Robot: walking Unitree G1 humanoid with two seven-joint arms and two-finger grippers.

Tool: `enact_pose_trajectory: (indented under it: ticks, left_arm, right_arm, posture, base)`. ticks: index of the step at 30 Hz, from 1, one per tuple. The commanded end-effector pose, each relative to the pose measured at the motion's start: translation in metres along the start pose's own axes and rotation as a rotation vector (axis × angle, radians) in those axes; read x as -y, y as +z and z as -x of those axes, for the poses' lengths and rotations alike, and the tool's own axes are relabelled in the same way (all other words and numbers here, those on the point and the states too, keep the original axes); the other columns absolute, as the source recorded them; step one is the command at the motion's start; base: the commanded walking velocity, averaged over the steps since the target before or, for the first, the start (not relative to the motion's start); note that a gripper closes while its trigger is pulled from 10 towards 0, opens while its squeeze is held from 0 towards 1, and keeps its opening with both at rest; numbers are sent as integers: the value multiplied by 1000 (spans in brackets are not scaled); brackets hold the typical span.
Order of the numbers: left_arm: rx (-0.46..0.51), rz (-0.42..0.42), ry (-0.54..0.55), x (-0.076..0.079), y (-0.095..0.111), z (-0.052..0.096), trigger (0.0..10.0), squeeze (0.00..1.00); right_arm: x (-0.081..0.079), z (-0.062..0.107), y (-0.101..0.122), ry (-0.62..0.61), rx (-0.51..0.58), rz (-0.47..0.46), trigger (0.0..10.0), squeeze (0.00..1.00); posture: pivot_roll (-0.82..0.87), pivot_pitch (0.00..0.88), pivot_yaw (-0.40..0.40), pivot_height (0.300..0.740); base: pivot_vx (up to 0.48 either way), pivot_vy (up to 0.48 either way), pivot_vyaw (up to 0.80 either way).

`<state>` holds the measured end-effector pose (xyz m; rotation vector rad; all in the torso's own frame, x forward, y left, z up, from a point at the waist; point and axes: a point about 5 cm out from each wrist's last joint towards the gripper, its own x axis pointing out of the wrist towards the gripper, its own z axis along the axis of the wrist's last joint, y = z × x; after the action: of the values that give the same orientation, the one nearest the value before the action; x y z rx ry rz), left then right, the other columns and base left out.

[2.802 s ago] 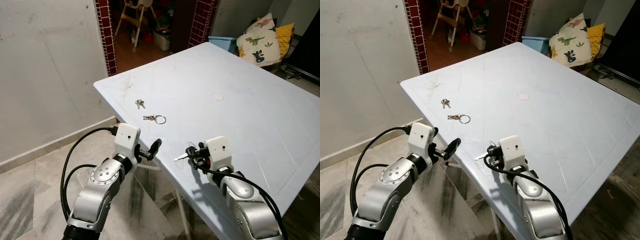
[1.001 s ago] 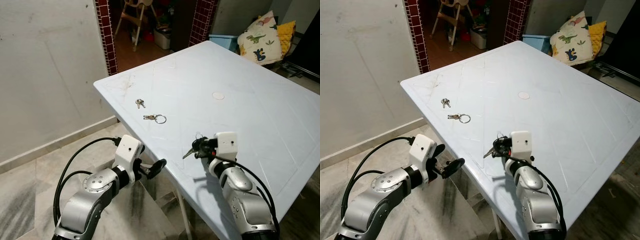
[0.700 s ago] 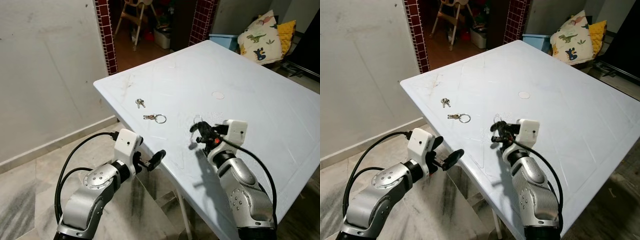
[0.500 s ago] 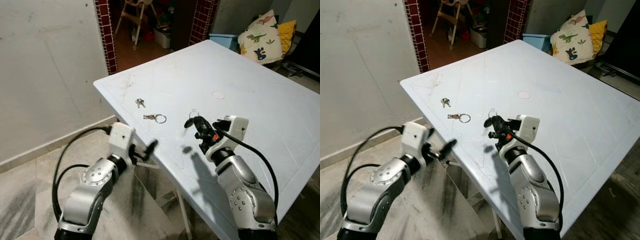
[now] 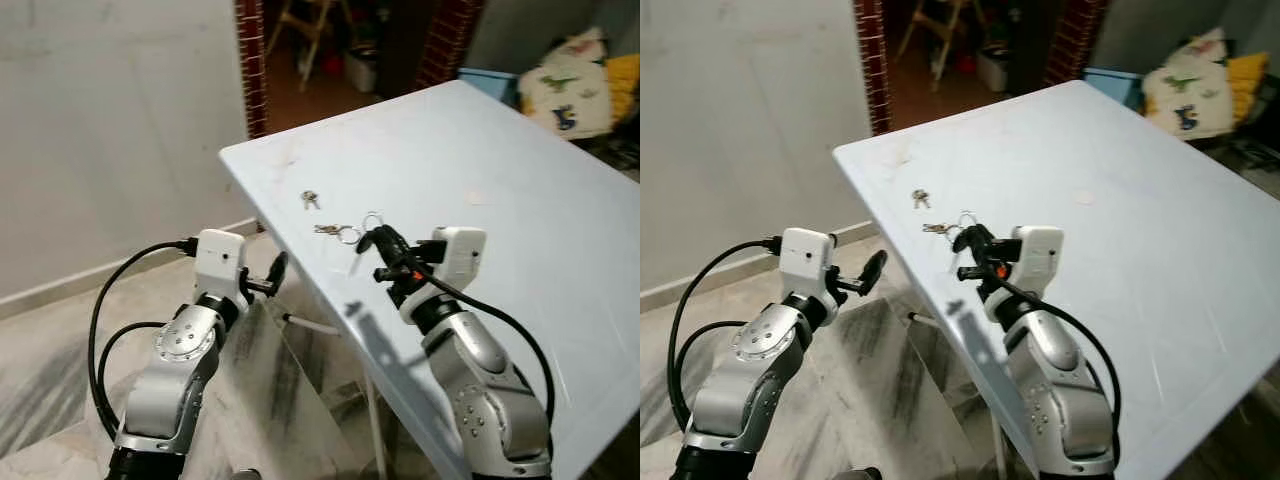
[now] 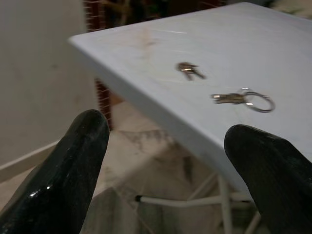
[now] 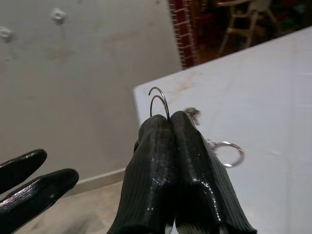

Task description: Hang keys on a hook

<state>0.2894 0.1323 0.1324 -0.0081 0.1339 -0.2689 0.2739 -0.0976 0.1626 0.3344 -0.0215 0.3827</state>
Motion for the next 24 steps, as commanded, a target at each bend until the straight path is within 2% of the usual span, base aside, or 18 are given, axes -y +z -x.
enact_pose_trajectory:
  ticks: [1, 5, 12, 24]
  left_arm:
    - [-10, 13, -9, 3, 0, -1, 10000, 0]
    - [-14, 15, -8, 3, -2, -1, 10000, 0]
    - [-23, 24, -12, 1, -2, -2, 10000, 0]
    - [-34, 20, -23, 2, -2, -3, 10000, 0]
  right_arm:
    - [3, 1, 6, -20, 16, 11, 10000, 0]
    - [5, -1, 6, -30, 16, 9, 10000, 0]
    - [6, -2, 6, -48, 22, 5, 10000, 0]
    - [10, -1, 6, -75, 24, 6, 10000, 0]
  posture:
    - [88, 40, -56, 740]
    - [94, 37, -60, 740]
    - [97, 36, -54, 740]
    - [96, 45, -47, 740]
  base:
    - [0, 0, 0]
    - [0, 0, 0]
    - [0, 353, 0]
    - [0, 480, 0]
